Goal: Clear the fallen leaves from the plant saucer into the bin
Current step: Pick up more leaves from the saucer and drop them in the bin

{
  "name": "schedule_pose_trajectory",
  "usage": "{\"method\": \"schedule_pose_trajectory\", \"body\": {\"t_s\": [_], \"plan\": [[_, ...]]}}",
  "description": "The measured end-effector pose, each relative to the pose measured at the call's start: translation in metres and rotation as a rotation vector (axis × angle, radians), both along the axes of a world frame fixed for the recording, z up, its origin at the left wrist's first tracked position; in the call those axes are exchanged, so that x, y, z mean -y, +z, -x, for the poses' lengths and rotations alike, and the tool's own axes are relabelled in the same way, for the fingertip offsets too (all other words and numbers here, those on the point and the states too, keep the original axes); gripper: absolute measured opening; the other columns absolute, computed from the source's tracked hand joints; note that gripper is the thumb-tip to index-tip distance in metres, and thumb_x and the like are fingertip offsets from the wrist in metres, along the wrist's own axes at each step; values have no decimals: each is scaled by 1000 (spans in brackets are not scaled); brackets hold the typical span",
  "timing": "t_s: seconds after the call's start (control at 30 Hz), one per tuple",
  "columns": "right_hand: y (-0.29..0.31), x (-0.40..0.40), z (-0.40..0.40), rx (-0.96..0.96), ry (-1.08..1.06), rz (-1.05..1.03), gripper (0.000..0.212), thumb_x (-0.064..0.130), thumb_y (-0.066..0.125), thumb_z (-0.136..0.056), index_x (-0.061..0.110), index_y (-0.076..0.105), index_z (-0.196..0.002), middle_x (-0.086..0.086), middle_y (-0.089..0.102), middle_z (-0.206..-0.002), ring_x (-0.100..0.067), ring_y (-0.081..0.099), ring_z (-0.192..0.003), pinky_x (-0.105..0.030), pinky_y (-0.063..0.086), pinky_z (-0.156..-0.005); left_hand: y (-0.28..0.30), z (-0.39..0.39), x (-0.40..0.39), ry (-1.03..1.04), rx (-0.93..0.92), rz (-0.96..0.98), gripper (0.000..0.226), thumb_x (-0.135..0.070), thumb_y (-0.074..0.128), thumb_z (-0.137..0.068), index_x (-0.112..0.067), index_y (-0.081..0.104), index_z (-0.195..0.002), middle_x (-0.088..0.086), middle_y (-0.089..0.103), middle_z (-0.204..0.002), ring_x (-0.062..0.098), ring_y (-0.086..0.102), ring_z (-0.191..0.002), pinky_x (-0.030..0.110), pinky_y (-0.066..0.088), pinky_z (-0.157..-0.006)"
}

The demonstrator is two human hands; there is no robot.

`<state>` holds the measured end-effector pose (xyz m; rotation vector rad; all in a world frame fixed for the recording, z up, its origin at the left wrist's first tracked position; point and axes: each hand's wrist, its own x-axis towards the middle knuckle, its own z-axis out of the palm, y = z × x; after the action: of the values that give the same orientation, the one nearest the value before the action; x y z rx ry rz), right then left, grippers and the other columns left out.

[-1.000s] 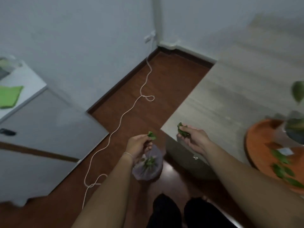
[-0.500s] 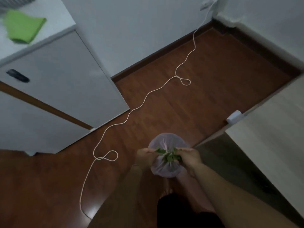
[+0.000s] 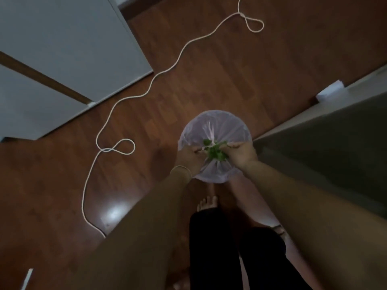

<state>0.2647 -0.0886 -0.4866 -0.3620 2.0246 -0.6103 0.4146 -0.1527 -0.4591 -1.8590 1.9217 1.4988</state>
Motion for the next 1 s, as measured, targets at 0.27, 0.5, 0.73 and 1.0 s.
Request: {"method": "schedule_pose_trajectory", "body": {"t_s": [0.27,0.5,0.73,1.0], "plan": [[-2,8,2,33,-50,-14,14,26,77,-79,15,74,-71,-9,74,-83,-29,70,-87,-40,56,-87,2,-6,-9,-136,12,34,25,-17,55,-93,-2,73,-101,17,73,-107,32,67,-100,23,44,-75],[1,10,3,102,-72,0,49,23,87,-69,11,65,-112,-5,66,-104,-27,65,-103,-43,52,-98,2,-14,-7,-170,35,-52,25,-24,58,-92,-8,72,-105,12,72,-108,28,65,-102,27,48,-82],[-6,-4,9,53,-105,42,40,22,81,-76,9,69,-111,-6,68,-102,-24,66,-98,-40,54,-96,-3,-21,-15,-54,-28,-71,17,-23,62,-89,-9,72,-91,8,69,-85,27,69,-88,26,48,-75],[95,-6,29,54,-138,165,38,23,74,-84,7,66,-117,-7,66,-104,-17,62,-92,-23,44,-80,87,-16,-5,26,-1,4,33,-28,53,-92,-4,71,-103,19,72,-107,34,66,-102,28,46,-83]]}}
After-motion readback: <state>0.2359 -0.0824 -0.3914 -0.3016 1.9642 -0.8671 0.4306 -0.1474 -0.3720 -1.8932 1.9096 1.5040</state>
